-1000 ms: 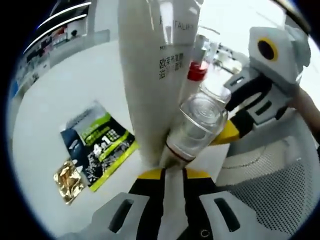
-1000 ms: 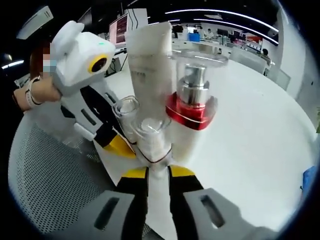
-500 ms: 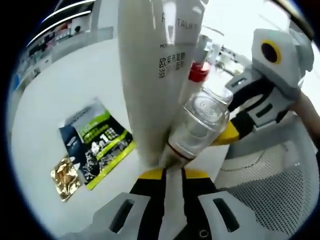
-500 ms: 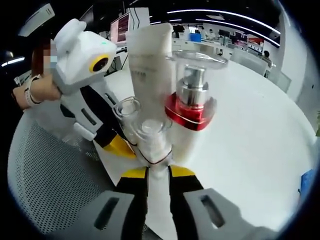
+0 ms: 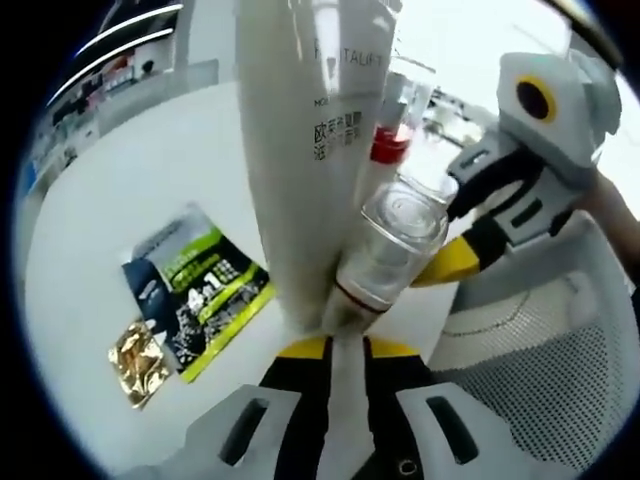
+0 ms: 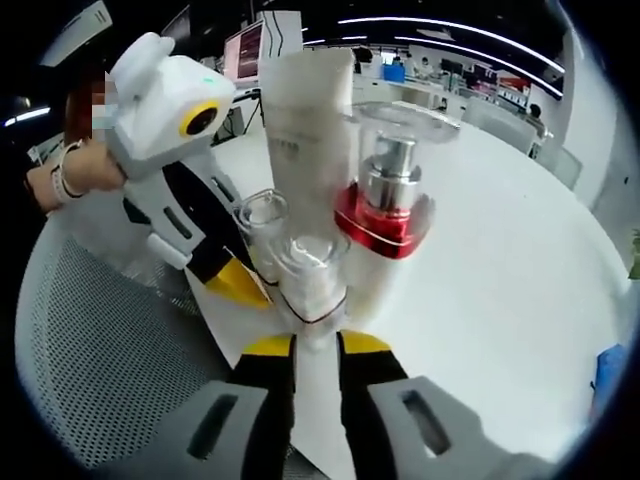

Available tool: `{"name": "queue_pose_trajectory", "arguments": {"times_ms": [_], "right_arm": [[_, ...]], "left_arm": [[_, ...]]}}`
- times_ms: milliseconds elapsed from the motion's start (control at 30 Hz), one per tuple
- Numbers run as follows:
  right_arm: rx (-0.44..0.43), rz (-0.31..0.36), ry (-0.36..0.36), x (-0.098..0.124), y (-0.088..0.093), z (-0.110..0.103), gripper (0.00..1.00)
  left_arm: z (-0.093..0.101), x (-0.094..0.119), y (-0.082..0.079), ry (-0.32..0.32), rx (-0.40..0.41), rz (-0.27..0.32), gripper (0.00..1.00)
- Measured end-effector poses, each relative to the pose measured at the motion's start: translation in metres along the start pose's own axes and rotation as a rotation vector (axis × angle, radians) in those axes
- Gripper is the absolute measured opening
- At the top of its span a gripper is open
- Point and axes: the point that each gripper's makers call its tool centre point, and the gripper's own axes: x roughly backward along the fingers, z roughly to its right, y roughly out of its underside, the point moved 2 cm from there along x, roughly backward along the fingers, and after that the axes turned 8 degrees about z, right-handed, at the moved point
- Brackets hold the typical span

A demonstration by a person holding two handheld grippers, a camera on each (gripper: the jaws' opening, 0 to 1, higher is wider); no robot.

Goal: Arrange the skincare products in the storage area until every visible bottle or jar stands upright without overlapping.

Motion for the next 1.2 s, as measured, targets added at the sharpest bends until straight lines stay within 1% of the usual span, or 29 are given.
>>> {"name": "queue_pose_trajectory", "arguments": {"times_ms": [67, 100, 133, 167, 200, 233, 300, 367, 400, 500, 533, 600, 667, 833, 967, 1033, 1200], "right_arm": [[0.009, 0.002, 0.007, 0.002, -0.001, 0.0, 0.17], [0.012, 0.003, 0.009, 0.003, -0.002, 0.0, 0.17], [0.015, 0.006, 0.014, 0.005, -0.003, 0.0, 0.17], [0.016, 0.012, 0.019, 0.006, -0.004, 0.001, 0.18], [0.016, 0.016, 0.023, 0.006, -0.004, 0.001, 0.18], [0.015, 0.019, 0.024, 0.007, -0.005, 0.001, 0.18], [0.011, 0.026, 0.027, 0.009, -0.006, 0.0, 0.18], [0.012, 0.02, 0.026, 0.01, -0.006, -0.001, 0.2], [0.023, 0.016, 0.03, 0.012, -0.007, -0.002, 0.22], [0.03, 0.017, 0.043, 0.015, -0.01, -0.002, 0.24], [0.026, 0.022, 0.047, 0.017, -0.011, -0.002, 0.24], [-0.01, 0.035, 0.073, 0.019, -0.013, -0.001, 0.25], [-0.009, 0.044, 0.072, 0.023, -0.015, -0.001, 0.26], [-0.01, 0.058, 0.087, 0.029, -0.019, -0.001, 0.32], [-0.021, 0.083, 0.093, 0.035, -0.024, -0.001, 0.36], [-0.023, 0.097, 0.094, 0.037, -0.027, -0.002, 0.38], [-0.016, 0.111, 0.103, 0.041, -0.033, -0.002, 0.47]], "left_arm": [[0.0, 0.003, -0.003, 0.01, -0.006, 0.018, 0.09], [0.001, 0.004, -0.004, 0.025, -0.025, 0.031, 0.09], [0.001, 0.008, -0.003, 0.021, -0.02, 0.023, 0.09], [0.0, 0.01, -0.004, 0.02, -0.031, 0.027, 0.1], [-0.001, 0.013, -0.006, 0.015, -0.045, 0.044, 0.12], [-0.001, 0.014, -0.006, 0.014, -0.041, 0.044, 0.14], [-0.004, 0.021, -0.011, 0.007, -0.023, 0.074, 0.16], [-0.006, 0.028, -0.017, 0.0, -0.014, 0.105, 0.16], [-0.006, 0.031, -0.018, -0.005, -0.014, 0.111, 0.16], [-0.009, 0.04, -0.02, -0.021, -0.041, 0.132, 0.18], [-0.01, 0.042, -0.019, -0.026, -0.042, 0.134, 0.19], [-0.012, 0.047, -0.02, -0.038, -0.034, 0.149, 0.2], [-0.012, 0.052, -0.019, -0.049, -0.029, 0.16, 0.23], [-0.015, 0.064, -0.023, -0.07, -0.021, 0.202, 0.29], [-0.018, 0.074, -0.025, -0.087, -0.032, 0.222, 0.33], [-0.02, 0.079, -0.027, -0.102, -0.055, 0.241, 0.37], [-0.024, 0.089, -0.025, -0.126, -0.055, 0.244, 0.44]]}}
